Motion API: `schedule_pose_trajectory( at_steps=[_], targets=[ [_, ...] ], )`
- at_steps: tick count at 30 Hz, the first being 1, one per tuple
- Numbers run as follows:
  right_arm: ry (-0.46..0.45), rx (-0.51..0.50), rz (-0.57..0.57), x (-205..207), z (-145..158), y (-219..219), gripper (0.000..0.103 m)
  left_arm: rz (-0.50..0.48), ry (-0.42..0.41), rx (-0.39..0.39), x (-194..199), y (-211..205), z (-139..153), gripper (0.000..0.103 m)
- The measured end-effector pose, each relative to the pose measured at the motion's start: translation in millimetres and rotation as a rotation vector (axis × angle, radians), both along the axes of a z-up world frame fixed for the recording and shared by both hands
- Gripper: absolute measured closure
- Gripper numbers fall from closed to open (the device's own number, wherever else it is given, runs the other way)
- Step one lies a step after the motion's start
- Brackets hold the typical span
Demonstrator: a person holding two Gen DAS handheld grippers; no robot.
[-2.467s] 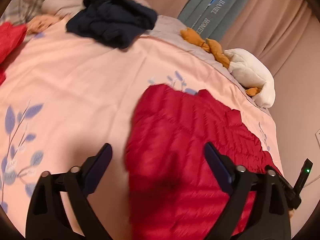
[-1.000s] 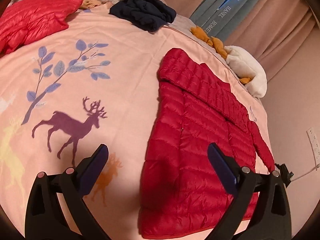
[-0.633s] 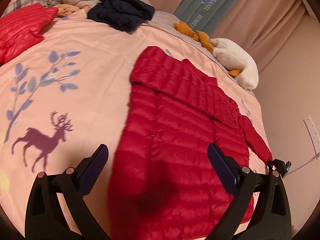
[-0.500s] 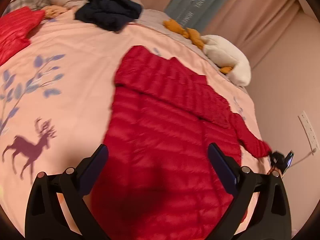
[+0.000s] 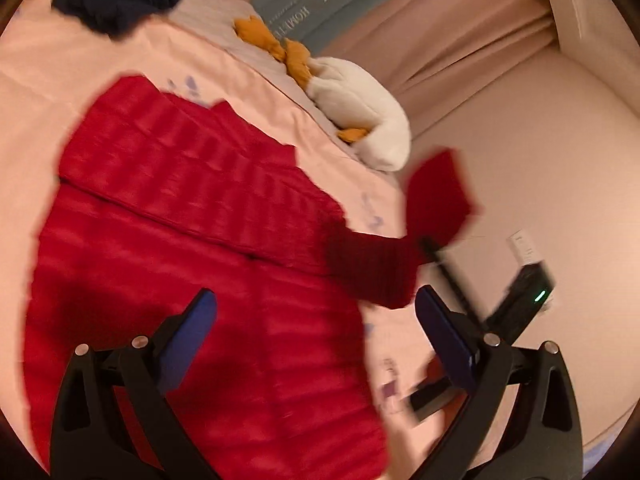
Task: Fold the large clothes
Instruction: 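Grasp the other sleeve cuff with the right tool and fold it across the body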
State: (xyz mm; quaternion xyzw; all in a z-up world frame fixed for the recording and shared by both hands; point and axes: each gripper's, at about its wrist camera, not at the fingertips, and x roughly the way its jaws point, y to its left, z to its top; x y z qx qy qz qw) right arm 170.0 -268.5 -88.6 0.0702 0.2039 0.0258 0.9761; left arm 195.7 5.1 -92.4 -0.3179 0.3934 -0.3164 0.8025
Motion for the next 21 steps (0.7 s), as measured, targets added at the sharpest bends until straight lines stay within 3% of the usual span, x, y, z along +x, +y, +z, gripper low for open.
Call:
schedule_pose_trajectory(
  at_steps=[2, 6, 10, 16, 21],
  targets=[
    [0.073, -0.033, 0.056, 5, -19, 27, 0.042, -0.008, 0.04, -0.046, 12, -7, -12, 0.003],
    [0.134, -0.087, 0.076, -15, -48, 38, 0.041, -0.017, 0.124, -0.116, 30, -11, -42, 0.003],
    [0.136, -0.008, 0.064, -51, -56, 19, 0.037, -0.013, 0.161, -0.165, 45, -17, -59, 0.004],
    [0.096, 0.135, 0.021, -102, -57, -13, 0.034, -0.054, 0.182, -0.151, 73, -54, -64, 0.01],
    [0.068, 0.169, 0.019, -118, -56, -19, 0.034, -0.027, 0.185, -0.042, 97, -82, -70, 0.02]
  ],
)
